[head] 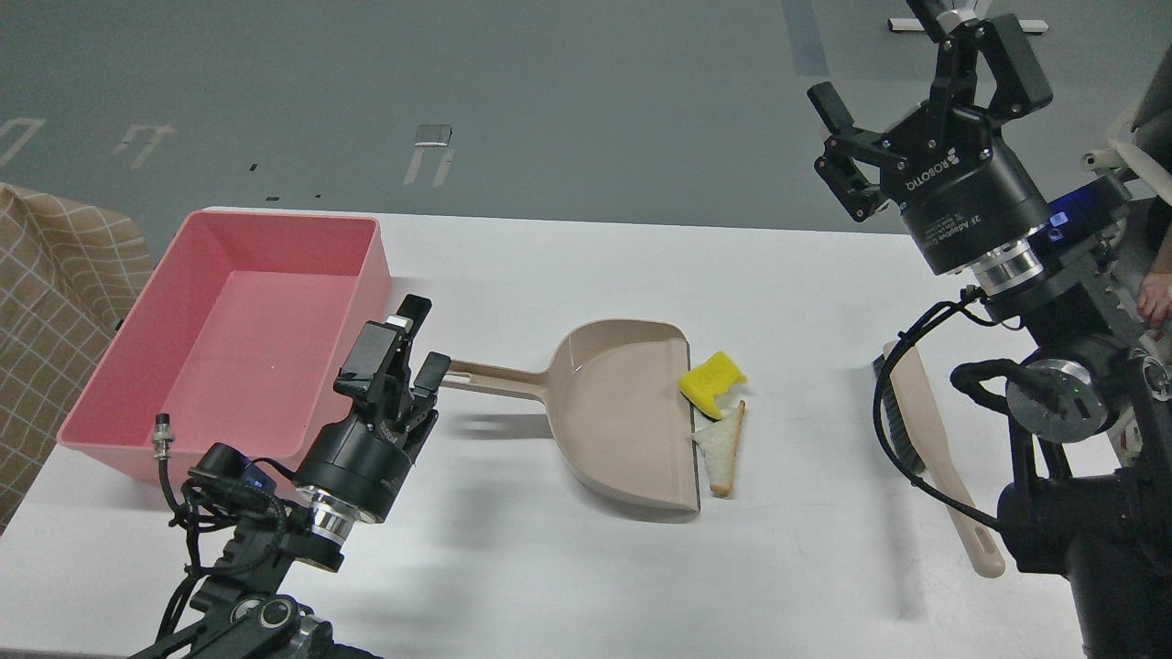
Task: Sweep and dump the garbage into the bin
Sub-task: 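Lower the left gripper toward the beige dustpan handle, then grasp the dustpan handle with the left gripper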
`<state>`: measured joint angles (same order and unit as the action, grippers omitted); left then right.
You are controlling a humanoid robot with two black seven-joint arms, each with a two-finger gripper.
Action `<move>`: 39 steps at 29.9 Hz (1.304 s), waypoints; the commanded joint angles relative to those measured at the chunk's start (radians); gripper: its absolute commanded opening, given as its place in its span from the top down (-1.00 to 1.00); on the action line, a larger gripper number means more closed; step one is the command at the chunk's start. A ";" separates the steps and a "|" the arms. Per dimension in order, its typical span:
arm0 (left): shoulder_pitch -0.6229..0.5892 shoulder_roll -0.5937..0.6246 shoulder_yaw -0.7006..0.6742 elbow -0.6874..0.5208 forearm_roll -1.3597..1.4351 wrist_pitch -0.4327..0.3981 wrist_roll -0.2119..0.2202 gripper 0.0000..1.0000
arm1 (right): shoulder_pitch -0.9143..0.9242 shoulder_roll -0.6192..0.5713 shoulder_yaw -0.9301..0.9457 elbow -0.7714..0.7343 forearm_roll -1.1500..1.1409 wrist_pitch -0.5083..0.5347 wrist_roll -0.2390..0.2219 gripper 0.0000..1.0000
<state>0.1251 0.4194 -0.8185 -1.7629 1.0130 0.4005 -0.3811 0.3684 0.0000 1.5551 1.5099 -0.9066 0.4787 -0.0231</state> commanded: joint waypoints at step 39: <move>-0.143 -0.106 0.205 0.262 0.053 0.088 0.008 -0.96 | -0.012 0.000 0.000 -0.002 0.000 0.000 0.000 -1.00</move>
<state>0.0192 0.3260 -0.6298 -1.5304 1.0663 0.4891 -0.3724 0.3559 0.0000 1.5560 1.5082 -0.9059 0.4785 -0.0229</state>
